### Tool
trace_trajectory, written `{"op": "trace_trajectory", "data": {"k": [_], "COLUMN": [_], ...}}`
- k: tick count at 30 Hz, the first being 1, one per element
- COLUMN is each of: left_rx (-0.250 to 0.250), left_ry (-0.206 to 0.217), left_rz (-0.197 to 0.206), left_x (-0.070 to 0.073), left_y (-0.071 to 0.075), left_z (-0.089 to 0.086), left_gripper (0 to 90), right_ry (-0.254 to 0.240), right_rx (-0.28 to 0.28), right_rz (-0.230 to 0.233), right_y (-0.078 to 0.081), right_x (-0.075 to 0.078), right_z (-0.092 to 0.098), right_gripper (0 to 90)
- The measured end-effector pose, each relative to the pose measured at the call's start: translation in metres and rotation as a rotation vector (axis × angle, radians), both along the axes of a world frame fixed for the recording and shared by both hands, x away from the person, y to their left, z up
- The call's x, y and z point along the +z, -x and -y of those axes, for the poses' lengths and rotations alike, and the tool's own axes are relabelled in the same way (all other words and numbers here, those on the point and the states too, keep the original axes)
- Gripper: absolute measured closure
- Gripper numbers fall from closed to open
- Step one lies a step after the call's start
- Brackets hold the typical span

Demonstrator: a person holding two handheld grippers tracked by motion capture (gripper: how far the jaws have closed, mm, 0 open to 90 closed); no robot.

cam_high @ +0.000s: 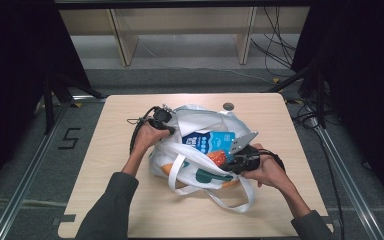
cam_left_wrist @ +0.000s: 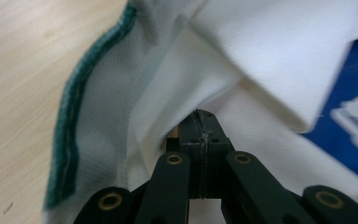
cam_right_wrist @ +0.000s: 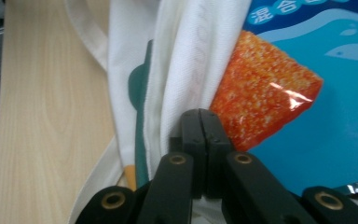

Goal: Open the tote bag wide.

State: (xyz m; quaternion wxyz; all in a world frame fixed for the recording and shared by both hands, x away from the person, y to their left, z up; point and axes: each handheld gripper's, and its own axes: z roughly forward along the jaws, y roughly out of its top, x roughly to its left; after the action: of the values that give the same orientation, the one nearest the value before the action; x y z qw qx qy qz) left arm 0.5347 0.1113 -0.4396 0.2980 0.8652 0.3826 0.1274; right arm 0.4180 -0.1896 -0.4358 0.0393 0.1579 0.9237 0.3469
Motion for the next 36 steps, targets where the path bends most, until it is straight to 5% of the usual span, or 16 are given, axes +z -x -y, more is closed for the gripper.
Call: {"op": "trace_trajectory", "data": {"k": [4,6,7,9,11,14,17,22,24,27,30,33,36], "left_rx": [-0.075,-0.130,-0.161,-0.238,-0.247,-0.256,-0.324,-0.318,-0.329,-0.319,-0.315,-0.317,-0.299], "left_ry": [0.116,0.154,0.162,0.077,0.047,0.136,0.123,0.125,0.106,0.140,0.141,0.186,0.229], "left_rz": [0.022,0.026,0.019,-0.011,-0.028,-0.050,-0.094,-0.143,-0.160,-0.156,-0.128,-0.083,-0.027], "left_x": [0.022,0.028,0.029,0.027,0.021,0.020,0.017,0.000,-0.002,-0.003,-0.001,0.007,0.018], "left_y": [0.021,0.035,0.041,0.049,0.056,0.071,0.089,0.102,0.111,0.121,0.122,0.122,0.125], "left_z": [0.002,0.010,0.014,0.023,0.028,0.025,0.017,0.011,0.007,-0.005,-0.005,-0.003,0.000], "left_gripper": [87.2,87.2,87.2,86.7,87.9,89.2,89.3,89.4,89.5,89.4,89.3,87.8,86.6], "right_ry": [-0.015,-0.060,-0.060,-0.071,-0.074,-0.046,-0.001,0.061,0.059,0.042,0.030,-0.062,-0.102], "right_rx": [-0.068,-0.120,-0.120,-0.161,-0.153,-0.156,-0.161,-0.176,-0.197,-0.178,-0.170,-0.182,-0.205], "right_rz": [0.033,0.129,0.129,0.154,0.157,0.117,0.114,0.115,0.119,0.134,0.125,0.099,0.148], "right_y": [0.000,-0.006,-0.006,-0.011,-0.017,-0.021,-0.025,-0.025,-0.024,-0.026,-0.026,-0.025,-0.028], "right_x": [0.013,0.028,0.028,0.036,0.035,0.024,0.012,0.012,0.010,0.008,0.009,0.016,0.028], "right_z": [0.001,0.002,0.002,0.002,-0.002,-0.009,-0.014,-0.021,-0.023,-0.021,-0.020,-0.015,-0.003], "right_gripper": [90.0,90.0,90.0,90.0,90.0,90.0,90.0,90.0,90.0,90.0,90.0,90.0,90.0]}}
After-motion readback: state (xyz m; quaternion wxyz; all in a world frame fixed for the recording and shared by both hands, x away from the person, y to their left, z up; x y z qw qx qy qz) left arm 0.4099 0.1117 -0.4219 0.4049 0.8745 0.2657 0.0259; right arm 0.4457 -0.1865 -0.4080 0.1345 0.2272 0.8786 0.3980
